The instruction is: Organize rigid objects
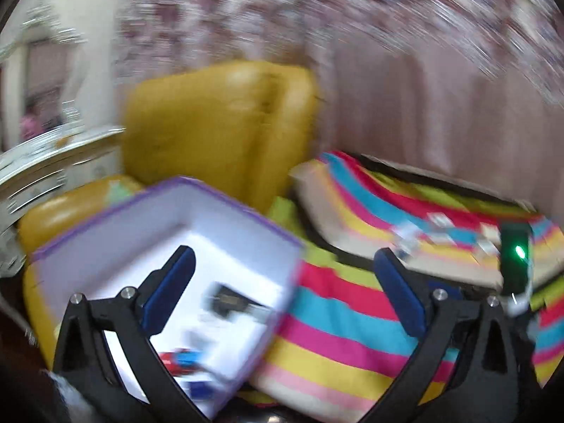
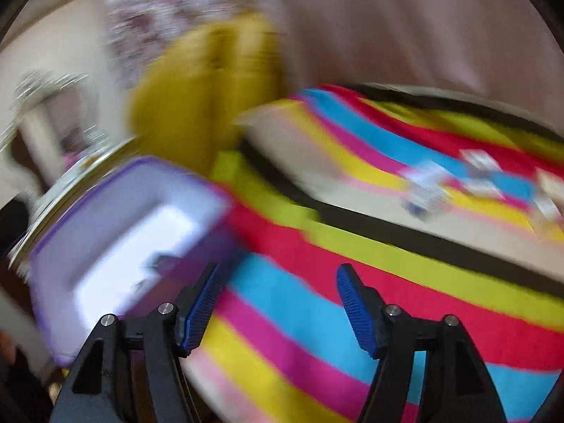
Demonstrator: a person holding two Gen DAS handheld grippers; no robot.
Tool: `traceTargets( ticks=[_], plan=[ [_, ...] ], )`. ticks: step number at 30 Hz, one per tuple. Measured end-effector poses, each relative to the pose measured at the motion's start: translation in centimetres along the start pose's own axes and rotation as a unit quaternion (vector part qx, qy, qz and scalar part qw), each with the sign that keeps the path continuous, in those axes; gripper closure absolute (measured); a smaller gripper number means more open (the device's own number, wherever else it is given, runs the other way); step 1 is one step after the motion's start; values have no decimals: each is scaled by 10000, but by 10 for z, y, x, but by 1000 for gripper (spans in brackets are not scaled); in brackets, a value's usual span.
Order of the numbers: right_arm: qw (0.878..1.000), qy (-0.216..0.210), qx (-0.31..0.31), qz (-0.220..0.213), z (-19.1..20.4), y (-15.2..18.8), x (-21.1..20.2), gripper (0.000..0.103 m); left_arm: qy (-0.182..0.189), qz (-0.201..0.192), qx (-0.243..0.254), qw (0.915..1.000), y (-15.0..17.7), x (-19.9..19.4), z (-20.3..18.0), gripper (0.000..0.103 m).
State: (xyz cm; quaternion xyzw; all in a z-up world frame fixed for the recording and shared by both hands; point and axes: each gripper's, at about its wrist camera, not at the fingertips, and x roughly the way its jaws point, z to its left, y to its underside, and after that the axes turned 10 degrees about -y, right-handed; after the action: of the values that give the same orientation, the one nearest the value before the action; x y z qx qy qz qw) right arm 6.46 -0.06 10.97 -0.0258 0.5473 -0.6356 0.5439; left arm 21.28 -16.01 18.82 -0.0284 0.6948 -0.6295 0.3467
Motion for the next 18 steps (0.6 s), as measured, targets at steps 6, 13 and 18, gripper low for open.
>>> traceTargets(
  ticks=[6, 13, 18],
  plan=[
    [9939, 859, 681, -77, -98, 22, -37, 35, 910, 778, 741, 9900, 23, 62, -100, 1],
    [9761, 1564, 1506, -80, -191, 49, -66, 35, 1180, 1477, 1624, 9684, 39, 189, -189, 1],
    [9769, 1482, 1542, -45, -204, 59, -70, 35, 1289, 1983, 2084, 9490, 41, 266, -240, 1]
  ],
)
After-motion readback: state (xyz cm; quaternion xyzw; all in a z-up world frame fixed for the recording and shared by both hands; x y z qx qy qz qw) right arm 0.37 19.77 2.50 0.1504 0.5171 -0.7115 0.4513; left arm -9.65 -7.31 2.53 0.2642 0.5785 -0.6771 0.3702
